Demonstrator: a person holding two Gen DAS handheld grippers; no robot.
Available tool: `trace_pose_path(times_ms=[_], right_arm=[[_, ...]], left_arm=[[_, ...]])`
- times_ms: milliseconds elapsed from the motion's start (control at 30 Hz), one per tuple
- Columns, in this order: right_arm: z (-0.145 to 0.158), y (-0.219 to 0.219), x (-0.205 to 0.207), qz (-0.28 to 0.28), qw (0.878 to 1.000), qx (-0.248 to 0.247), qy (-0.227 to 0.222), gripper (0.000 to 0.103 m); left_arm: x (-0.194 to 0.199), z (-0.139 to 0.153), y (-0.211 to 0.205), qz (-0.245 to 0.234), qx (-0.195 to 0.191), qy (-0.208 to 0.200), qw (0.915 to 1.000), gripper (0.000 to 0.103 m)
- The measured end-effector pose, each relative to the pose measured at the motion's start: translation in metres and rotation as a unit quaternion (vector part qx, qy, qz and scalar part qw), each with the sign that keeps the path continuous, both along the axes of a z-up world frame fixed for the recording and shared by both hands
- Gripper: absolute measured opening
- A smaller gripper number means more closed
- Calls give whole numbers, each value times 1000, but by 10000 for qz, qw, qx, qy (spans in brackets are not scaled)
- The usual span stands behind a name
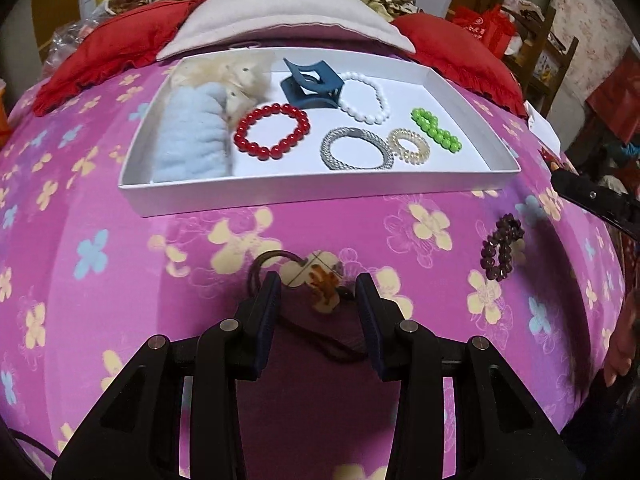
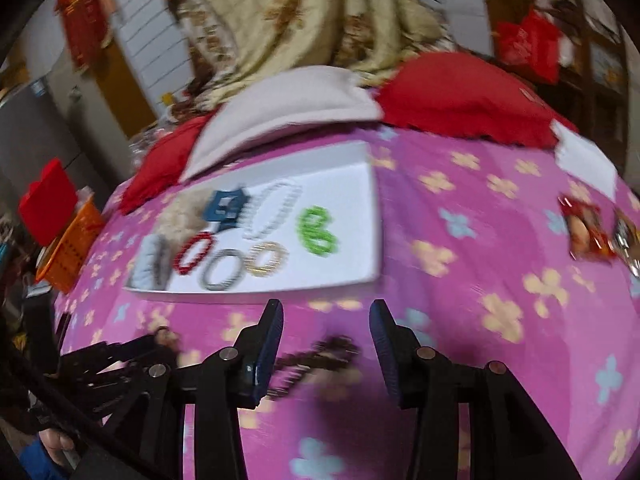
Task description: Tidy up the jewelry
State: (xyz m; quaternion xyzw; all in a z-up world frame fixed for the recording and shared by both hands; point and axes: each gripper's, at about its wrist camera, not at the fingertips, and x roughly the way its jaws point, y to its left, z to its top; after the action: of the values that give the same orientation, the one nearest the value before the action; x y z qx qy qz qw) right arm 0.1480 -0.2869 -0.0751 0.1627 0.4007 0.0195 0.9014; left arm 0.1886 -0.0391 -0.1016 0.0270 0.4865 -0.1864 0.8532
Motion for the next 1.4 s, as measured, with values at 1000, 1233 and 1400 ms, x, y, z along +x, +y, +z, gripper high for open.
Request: trace_pose_path(times_ms=[1000, 1233, 1400], right_arm=[[-40, 51, 3, 448, 9942, -714, 672, 45], [-42, 61, 10, 482, 9939, -875, 460, 45], [-43, 62, 15, 582, 9950, -745, 333, 17]], left_arm=[[-1, -5, 4, -20, -215, -347, 9992, 52], [-3, -7, -4, 44, 253, -555, 9981, 21], [0, -5, 5, 99, -42, -341, 9994, 21]])
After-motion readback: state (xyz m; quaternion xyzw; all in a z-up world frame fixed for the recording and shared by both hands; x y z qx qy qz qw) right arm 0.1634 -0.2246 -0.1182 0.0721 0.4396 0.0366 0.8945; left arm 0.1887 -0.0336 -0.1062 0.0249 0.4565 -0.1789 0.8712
